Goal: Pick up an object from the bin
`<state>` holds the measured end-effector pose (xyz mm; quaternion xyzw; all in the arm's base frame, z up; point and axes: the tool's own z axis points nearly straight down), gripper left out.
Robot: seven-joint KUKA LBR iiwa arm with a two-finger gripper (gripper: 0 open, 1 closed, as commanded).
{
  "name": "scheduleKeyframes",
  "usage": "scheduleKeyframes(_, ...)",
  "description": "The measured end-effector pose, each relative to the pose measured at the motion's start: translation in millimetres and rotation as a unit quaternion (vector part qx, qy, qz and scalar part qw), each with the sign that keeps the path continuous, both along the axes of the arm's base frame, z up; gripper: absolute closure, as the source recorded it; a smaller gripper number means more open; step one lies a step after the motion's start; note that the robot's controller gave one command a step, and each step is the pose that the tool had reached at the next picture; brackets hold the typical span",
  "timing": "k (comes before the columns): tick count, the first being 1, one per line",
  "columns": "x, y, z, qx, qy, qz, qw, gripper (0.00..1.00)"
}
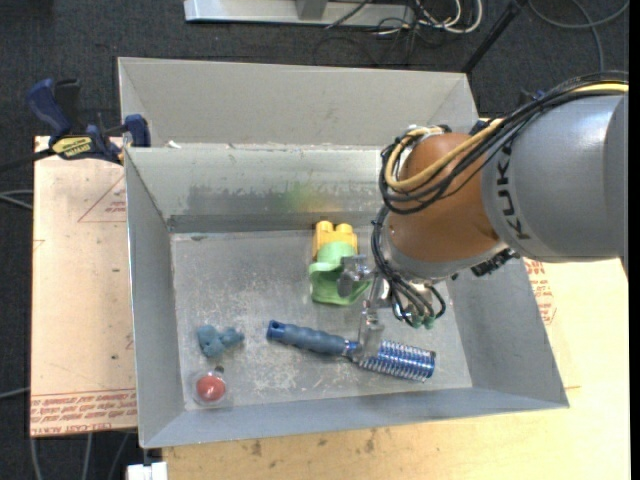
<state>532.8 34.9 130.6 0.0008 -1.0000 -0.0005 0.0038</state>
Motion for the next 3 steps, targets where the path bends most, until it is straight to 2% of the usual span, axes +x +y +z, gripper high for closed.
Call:
scheduleKeyframes(1, -26.7, -42.9, -64.3, -0.001, -0.0002, -0.045, 0.9990, 0.00)
scheduleKeyframes(2, -24.6, -40.7, -61.5, 0.000, -0.0030, -0.043, 0.9991, 1.00)
scheduleKeyframes(3, -34.2, -22.5, 63.6, 0.000, -0.0074, -0.041, 0.9991, 1.00)
